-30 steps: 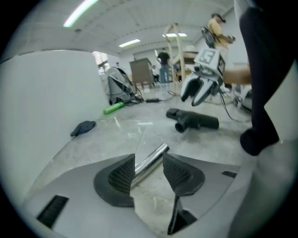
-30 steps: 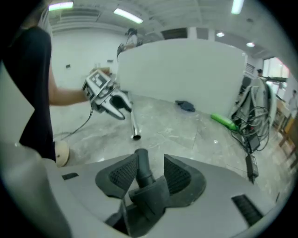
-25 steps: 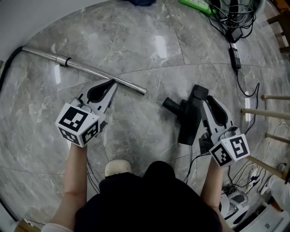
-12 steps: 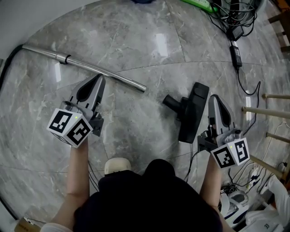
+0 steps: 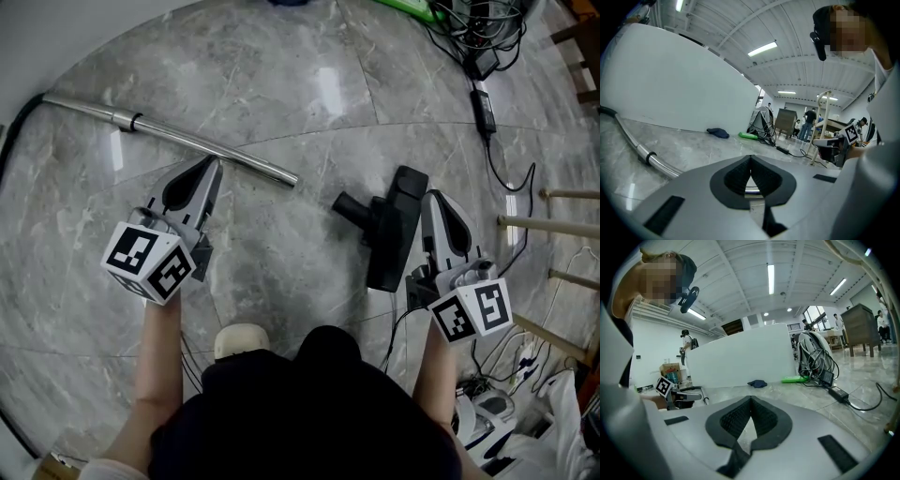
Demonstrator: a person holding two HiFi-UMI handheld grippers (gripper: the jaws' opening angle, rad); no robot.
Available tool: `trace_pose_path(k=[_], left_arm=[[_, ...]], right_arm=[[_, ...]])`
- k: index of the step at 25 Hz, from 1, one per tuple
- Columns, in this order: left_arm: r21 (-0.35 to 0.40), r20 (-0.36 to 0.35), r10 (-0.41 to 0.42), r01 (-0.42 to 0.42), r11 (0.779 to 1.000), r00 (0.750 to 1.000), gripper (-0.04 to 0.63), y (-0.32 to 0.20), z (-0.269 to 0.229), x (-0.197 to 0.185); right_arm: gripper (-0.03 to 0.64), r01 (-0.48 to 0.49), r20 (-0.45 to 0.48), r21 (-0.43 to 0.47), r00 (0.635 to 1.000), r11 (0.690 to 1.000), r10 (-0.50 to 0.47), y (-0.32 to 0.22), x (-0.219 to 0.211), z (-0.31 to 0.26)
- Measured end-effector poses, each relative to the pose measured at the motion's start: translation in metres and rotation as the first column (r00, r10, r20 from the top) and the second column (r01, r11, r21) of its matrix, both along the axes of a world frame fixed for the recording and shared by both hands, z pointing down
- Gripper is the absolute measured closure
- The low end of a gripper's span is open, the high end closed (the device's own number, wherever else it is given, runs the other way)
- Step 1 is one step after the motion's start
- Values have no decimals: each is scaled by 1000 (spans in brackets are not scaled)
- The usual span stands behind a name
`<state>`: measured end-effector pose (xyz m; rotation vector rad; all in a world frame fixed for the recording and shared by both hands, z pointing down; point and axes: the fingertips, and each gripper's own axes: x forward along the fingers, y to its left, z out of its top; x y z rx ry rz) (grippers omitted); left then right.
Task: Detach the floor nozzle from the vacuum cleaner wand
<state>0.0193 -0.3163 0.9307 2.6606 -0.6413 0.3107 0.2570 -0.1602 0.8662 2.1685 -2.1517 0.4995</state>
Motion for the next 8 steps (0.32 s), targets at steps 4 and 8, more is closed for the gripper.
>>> trace_pose_path(k=[4,8], left_arm=[[19,15,15,-15,1000,1000,584,3,-3,2],[29,25,21,-22,999,999,584,6,-4,2]], right_arm=[[601,8,-2,7,1000,1000,-8,0,-4,-3],[601,15,-23,8,1000,1000,-15,0,-7,-6]])
